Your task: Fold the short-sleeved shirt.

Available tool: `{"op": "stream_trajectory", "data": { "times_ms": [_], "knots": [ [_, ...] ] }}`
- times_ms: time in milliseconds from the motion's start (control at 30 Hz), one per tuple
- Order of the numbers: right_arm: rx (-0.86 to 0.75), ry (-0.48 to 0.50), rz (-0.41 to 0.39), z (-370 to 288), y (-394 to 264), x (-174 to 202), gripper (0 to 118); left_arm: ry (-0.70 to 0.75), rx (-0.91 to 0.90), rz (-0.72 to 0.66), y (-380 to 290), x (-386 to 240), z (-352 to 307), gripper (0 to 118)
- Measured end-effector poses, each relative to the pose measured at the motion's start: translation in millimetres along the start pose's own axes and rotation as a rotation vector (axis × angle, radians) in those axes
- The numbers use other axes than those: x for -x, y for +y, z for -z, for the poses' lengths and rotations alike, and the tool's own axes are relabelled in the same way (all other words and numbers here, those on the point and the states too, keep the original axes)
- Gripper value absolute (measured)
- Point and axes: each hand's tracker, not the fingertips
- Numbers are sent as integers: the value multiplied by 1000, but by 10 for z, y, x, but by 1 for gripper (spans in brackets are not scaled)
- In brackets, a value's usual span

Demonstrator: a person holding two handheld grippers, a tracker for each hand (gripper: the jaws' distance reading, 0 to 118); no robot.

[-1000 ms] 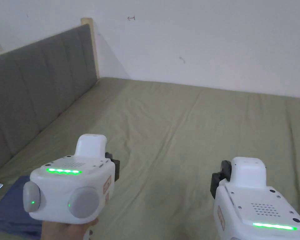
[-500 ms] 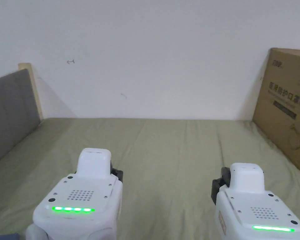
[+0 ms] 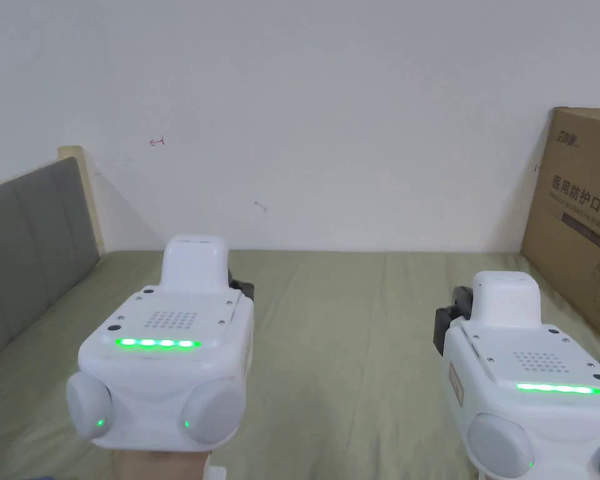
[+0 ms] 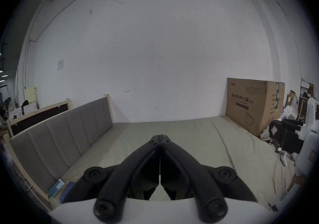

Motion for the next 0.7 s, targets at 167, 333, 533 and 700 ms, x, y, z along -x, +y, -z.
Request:
{"op": "stream_trajectory", "data": {
  "times_ms": [167, 333, 533, 700],
  "knots": [
    [-32, 9, -21, -41, 81, 69, 12, 2, -25, -1, 50, 52, -11, 24],
    [-38, 14, -18, -80, 74, 113, 51, -2, -46, 12, 53, 72, -51, 93],
    [-35, 34, -40, -114, 32, 152, 93, 7, -71, -14, -25, 73, -114, 118],
    [-42, 41, -2, -143, 56, 107, 93, 32, -64, 36, -75, 31, -159, 118]
  ]
}}
